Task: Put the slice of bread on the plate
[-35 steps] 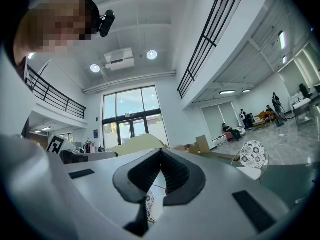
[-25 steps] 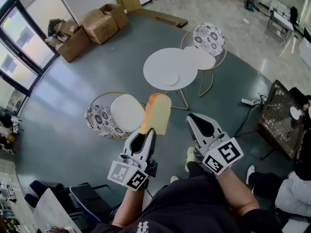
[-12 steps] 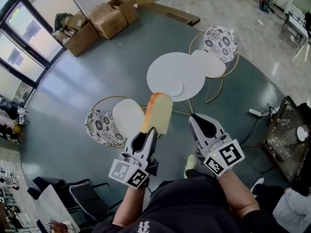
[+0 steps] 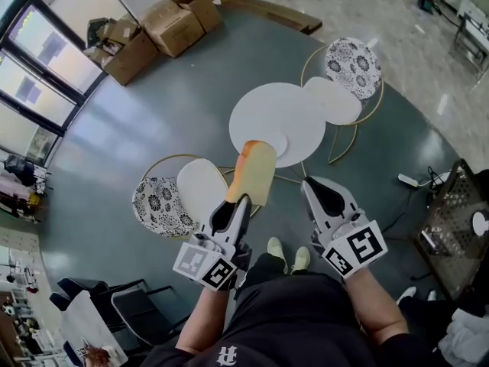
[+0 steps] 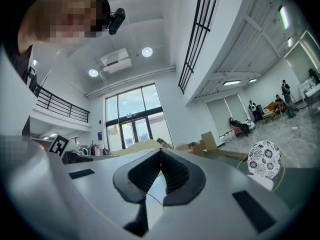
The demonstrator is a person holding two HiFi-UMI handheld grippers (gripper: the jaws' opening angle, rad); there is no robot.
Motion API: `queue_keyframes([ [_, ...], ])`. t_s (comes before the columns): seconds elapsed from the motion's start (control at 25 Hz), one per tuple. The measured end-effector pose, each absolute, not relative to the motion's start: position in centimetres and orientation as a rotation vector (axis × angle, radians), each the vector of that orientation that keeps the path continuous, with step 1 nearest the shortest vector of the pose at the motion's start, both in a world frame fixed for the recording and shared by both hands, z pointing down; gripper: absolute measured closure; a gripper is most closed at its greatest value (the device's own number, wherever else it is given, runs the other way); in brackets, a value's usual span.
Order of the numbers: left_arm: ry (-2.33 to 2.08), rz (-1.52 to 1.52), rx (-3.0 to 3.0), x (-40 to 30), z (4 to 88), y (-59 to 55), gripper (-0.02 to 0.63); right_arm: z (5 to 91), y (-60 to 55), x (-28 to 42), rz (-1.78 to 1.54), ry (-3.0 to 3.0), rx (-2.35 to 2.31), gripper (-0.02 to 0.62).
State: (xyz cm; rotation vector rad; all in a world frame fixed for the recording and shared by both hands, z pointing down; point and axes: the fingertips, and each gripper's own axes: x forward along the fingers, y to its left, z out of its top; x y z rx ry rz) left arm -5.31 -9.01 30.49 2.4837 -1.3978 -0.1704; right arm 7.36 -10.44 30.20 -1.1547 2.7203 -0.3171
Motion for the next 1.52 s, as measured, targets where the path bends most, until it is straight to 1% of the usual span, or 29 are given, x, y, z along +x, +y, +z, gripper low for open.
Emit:
queue_keyframes([
  [0.56, -1.252, -0.084, 2.472, -5.7, 37.5, -21.6, 0.515, 34.1, -21.7, 6.0, -0.377, 2.731, -1.27, 0.592],
  [1.08, -1.112, 0.016, 2.437, -6.7, 49.3, -31.5, 0.515, 42.3, -31.2, 3.1, -0.466, 2.726, -1.356, 0.592],
  [1.28, -1.091, 0.036, 2.415, -7.0, 53.9, -33.7, 0.515, 46.3, -33.4, 2.6, -0.5, 2.727, -1.371, 0.592],
  [1.52, -1.066, 0.069, 2.38, -7.2, 58.5, -35.3, 0.515, 49.2, -35.3, 1.6, -0.502, 2.733, -1.372, 0.592],
])
